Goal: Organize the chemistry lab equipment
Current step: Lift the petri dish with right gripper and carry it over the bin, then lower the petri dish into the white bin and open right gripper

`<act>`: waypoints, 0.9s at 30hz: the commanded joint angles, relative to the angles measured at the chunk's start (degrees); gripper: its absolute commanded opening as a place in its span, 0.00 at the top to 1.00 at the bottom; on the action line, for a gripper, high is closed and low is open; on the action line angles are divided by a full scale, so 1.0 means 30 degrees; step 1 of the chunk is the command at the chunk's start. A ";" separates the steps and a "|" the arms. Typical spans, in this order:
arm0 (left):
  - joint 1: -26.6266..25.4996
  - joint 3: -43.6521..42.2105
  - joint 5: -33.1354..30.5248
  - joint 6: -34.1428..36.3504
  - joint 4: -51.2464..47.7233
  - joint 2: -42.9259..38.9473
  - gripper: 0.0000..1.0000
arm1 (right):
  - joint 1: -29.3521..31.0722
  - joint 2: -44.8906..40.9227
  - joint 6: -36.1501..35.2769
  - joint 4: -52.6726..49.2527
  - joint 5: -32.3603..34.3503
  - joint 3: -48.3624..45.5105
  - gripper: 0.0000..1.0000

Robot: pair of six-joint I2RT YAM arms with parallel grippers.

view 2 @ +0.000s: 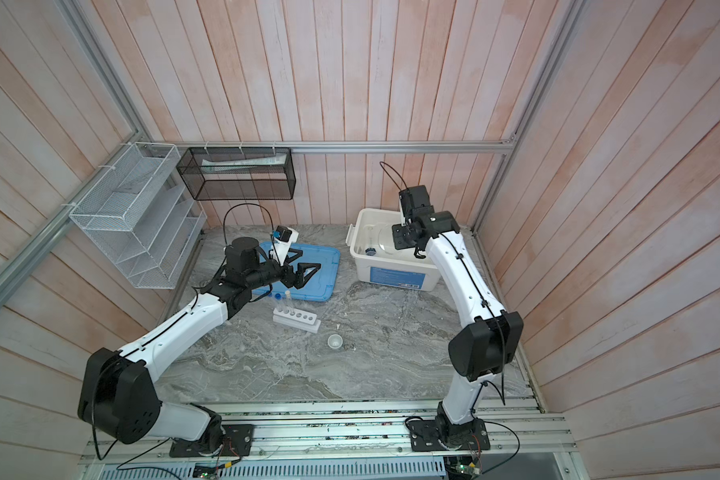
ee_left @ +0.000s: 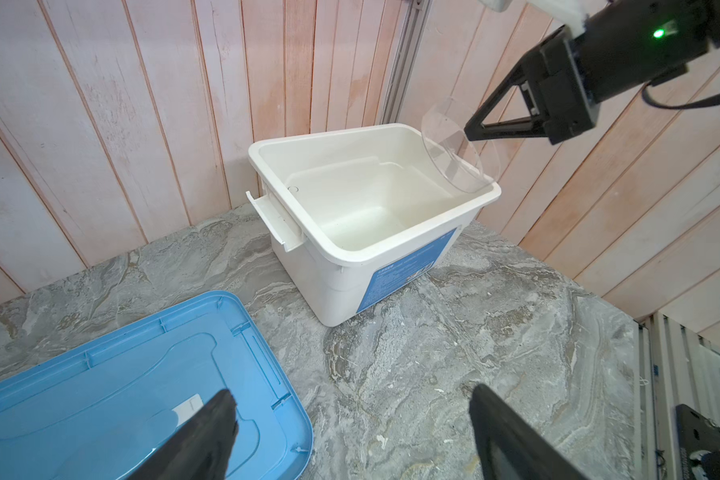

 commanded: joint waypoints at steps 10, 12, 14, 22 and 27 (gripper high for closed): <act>-0.0079 0.0072 -0.1384 0.0170 -0.1127 -0.1296 0.11 | -0.1644 0.7287 -0.1126 0.0831 -0.0698 0.5570 1.00; -0.0079 0.0070 -0.1540 0.0169 -0.1241 -0.1438 0.11 | -0.1711 0.8231 -0.1060 0.0962 -0.0835 0.6208 1.00; -0.0079 0.0070 -0.1715 0.0172 -0.1449 -0.1555 0.11 | -0.1756 0.9197 -0.1053 0.1086 -0.0823 0.6830 1.00; -0.0079 0.0333 -0.2126 0.0321 -0.2010 -0.1653 0.11 | -0.1974 1.2073 -0.0687 0.1516 -0.1159 0.9077 1.00; -0.0079 0.0421 -0.2192 0.0282 -0.2094 -0.1565 0.11 | -0.1974 1.2841 -0.0567 0.2401 -0.1361 0.9055 1.00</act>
